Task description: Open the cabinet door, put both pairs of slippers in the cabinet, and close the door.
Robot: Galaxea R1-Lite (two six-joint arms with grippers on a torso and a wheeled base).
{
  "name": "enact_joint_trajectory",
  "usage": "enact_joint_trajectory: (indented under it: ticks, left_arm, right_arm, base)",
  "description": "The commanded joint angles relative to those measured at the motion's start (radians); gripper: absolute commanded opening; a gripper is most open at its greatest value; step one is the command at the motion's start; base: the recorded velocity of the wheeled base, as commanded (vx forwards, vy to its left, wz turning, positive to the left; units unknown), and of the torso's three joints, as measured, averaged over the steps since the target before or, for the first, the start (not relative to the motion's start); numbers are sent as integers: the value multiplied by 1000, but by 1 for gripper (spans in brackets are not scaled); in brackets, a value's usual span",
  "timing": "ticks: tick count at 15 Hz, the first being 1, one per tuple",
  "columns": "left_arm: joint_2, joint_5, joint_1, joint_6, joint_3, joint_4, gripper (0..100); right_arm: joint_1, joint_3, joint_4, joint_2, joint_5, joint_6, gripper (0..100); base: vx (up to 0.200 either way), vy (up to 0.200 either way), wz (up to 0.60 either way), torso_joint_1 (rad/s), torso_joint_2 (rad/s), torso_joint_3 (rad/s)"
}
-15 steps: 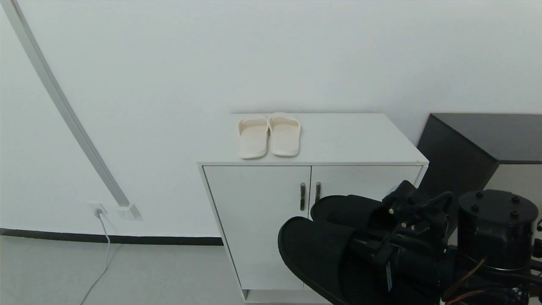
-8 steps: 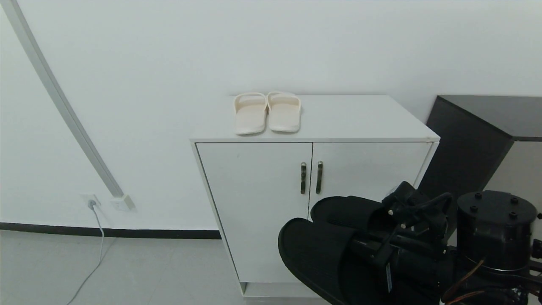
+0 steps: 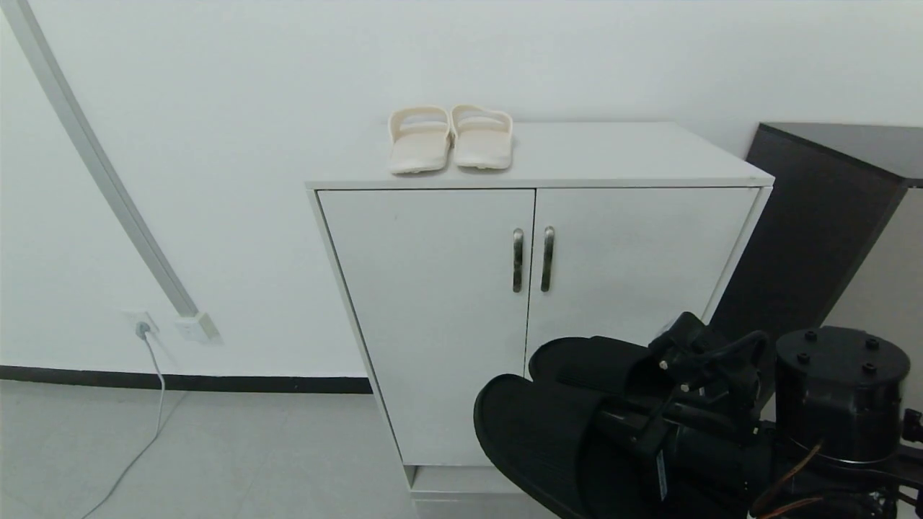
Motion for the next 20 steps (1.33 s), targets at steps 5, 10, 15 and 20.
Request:
enact_joint_trajectory:
  ticks: [5,10,15,20]
  left_arm:
    - [20,-3,-3,2,-83,-15,100]
    - [357,-80,-71,-128,-364,10,100]
    - [652,-239,-92,-136,-367,-251,100]
    - [883,-359,-144,-133,-488,-364,100]
  right_arm:
    - [-1,10,-1,12,5,1,0]
    - [-1,18,-11,29,5,0,0]
    - [-3,22,-24,32,7,1,0]
    - [-1,24,-24,32,5,-25,0]
  base:
    - [0,0,0,-108,462,346]
    - [0,0,0,-41,427,380]
    - [0,0,0,-1,92,82]
    - [0,0,0,0,0,0]
